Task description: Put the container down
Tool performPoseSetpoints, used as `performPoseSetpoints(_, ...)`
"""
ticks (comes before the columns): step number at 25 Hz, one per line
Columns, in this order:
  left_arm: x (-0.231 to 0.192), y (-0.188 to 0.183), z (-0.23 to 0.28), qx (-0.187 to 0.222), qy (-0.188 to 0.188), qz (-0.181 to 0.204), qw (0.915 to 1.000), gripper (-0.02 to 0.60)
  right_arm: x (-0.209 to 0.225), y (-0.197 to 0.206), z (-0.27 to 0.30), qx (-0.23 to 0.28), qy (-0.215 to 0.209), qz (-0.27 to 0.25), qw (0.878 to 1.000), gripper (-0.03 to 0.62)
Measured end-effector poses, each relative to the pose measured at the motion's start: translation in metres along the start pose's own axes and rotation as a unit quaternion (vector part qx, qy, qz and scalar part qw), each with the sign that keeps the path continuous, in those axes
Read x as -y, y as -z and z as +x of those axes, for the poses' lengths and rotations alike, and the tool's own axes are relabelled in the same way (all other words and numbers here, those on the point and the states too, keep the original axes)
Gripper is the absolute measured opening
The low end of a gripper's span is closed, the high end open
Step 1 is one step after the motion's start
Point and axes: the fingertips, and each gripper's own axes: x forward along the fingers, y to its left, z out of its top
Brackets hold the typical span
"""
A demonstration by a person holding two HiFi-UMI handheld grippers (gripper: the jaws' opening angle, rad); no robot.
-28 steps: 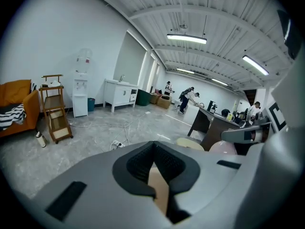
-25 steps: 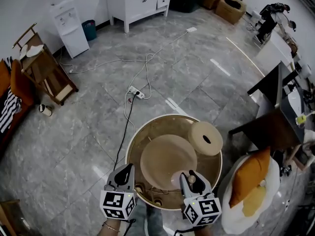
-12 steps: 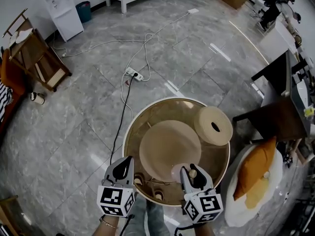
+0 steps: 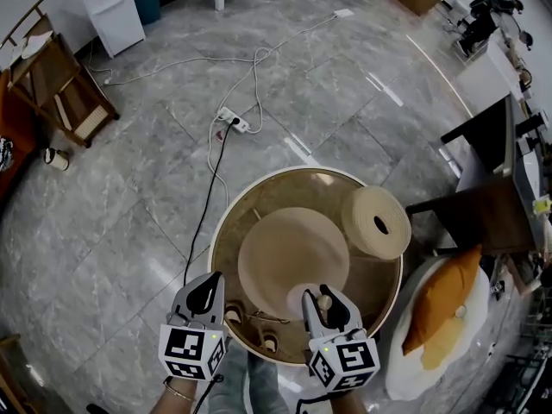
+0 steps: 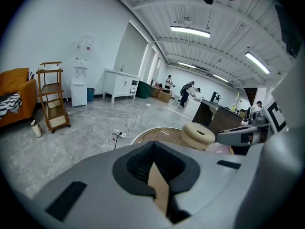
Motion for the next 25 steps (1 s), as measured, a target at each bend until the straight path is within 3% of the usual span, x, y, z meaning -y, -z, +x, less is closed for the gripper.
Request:
performPoseSetpoints(13, -0.030, 0.008, 0.009, -0.005, -0.019, -0.014, 0.9997, -0.003, -0.015, -0.010, 0.061, -0.016, -0.037, -0.024, 0.999, 0.129)
performPoseSetpoints(25, -0.060, 0.013, 0.016, -0.015, -0.032, -0.028, 0.9990, -0.003, -0.019, -0.019, 0.119, -0.025, -0.046, -0.034, 0.998, 0.129)
